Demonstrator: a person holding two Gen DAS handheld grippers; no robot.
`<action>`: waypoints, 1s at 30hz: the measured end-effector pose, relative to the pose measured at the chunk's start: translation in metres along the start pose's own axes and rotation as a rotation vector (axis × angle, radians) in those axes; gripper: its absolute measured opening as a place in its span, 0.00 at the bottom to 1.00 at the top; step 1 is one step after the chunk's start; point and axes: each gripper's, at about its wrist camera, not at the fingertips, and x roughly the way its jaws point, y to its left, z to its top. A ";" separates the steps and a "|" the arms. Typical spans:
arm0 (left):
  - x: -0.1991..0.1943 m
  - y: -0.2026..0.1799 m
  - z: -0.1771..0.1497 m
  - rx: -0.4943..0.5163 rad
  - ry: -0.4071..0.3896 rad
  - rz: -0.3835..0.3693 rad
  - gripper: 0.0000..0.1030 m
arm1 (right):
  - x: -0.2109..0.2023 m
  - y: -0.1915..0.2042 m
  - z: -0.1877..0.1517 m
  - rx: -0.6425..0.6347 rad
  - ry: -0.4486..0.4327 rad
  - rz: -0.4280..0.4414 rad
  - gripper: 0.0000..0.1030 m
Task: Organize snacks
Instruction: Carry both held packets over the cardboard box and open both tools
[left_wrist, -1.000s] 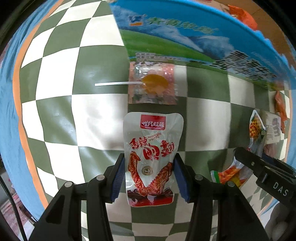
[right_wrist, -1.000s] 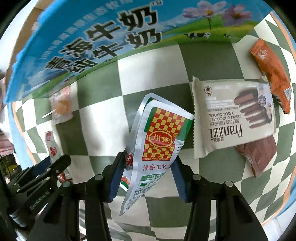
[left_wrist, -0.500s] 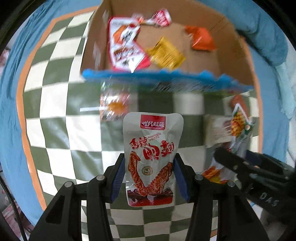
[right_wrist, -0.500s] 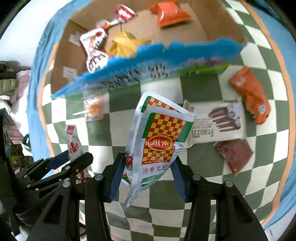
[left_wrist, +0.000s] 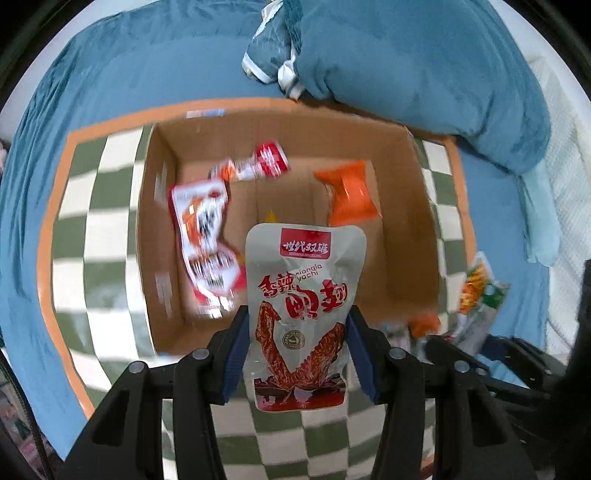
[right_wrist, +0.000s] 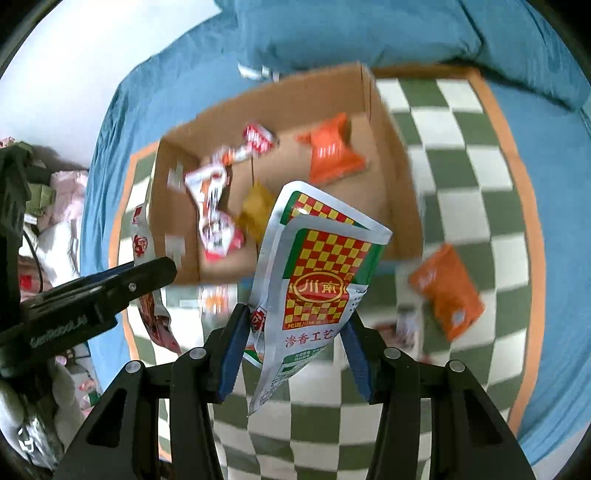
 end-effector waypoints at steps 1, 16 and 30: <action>0.009 0.001 0.014 0.008 0.011 0.015 0.46 | 0.001 -0.001 0.014 0.000 -0.002 -0.006 0.51; 0.117 0.031 0.109 0.005 0.205 0.129 0.46 | 0.119 -0.024 0.109 0.028 0.205 -0.174 0.43; 0.122 0.026 0.123 0.011 0.222 0.155 0.74 | 0.137 -0.042 0.116 0.065 0.289 -0.182 0.75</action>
